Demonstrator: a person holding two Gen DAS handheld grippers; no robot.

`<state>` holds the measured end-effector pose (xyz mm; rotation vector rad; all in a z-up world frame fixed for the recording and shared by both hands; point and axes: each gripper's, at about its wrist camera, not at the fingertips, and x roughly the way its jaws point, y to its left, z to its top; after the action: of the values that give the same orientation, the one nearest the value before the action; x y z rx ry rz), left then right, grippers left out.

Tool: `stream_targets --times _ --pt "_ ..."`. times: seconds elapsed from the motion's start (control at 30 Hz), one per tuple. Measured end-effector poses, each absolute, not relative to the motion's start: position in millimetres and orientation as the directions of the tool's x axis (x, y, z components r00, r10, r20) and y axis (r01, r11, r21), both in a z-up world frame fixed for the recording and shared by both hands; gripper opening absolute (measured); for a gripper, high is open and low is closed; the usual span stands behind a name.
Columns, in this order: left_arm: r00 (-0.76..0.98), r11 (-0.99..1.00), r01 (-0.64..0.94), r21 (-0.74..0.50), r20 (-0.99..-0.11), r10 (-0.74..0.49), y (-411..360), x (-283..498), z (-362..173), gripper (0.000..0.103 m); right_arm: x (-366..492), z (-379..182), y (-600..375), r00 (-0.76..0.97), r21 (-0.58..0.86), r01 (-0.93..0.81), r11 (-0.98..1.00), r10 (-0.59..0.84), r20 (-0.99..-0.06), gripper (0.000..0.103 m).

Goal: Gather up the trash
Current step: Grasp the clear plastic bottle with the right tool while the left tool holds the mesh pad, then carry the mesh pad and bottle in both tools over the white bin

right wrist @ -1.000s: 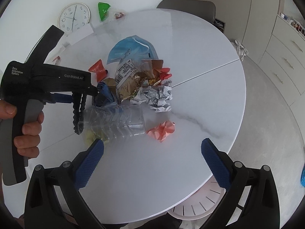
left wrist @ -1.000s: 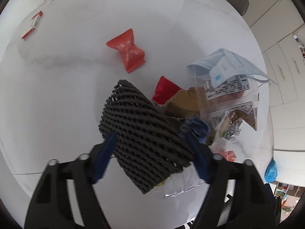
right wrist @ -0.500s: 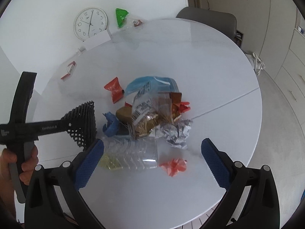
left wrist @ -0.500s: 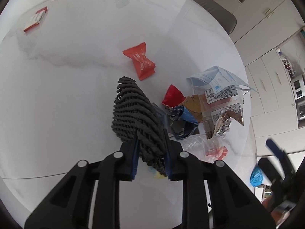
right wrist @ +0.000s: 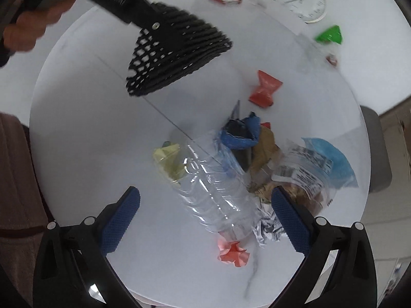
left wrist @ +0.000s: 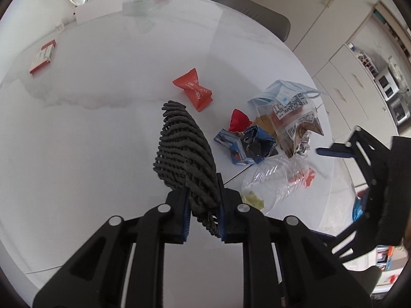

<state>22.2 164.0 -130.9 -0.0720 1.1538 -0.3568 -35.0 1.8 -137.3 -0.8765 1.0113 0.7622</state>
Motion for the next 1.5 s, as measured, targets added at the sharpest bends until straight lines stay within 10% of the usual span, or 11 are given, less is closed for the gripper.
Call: stream_targets --times 0.5,1.5 --pt "0.358 0.955 0.154 -0.253 -0.887 -0.293 197.7 -6.9 -140.4 0.017 -21.3 -208.1 19.0 0.391 -0.39 -0.911 0.133 -0.023 -0.92 0.072" --pt "0.329 0.954 0.11 -0.278 -0.895 -0.299 202.6 -9.5 -152.8 0.017 -54.8 -203.9 33.0 0.562 -0.544 -0.815 0.201 0.047 -0.826 0.086"
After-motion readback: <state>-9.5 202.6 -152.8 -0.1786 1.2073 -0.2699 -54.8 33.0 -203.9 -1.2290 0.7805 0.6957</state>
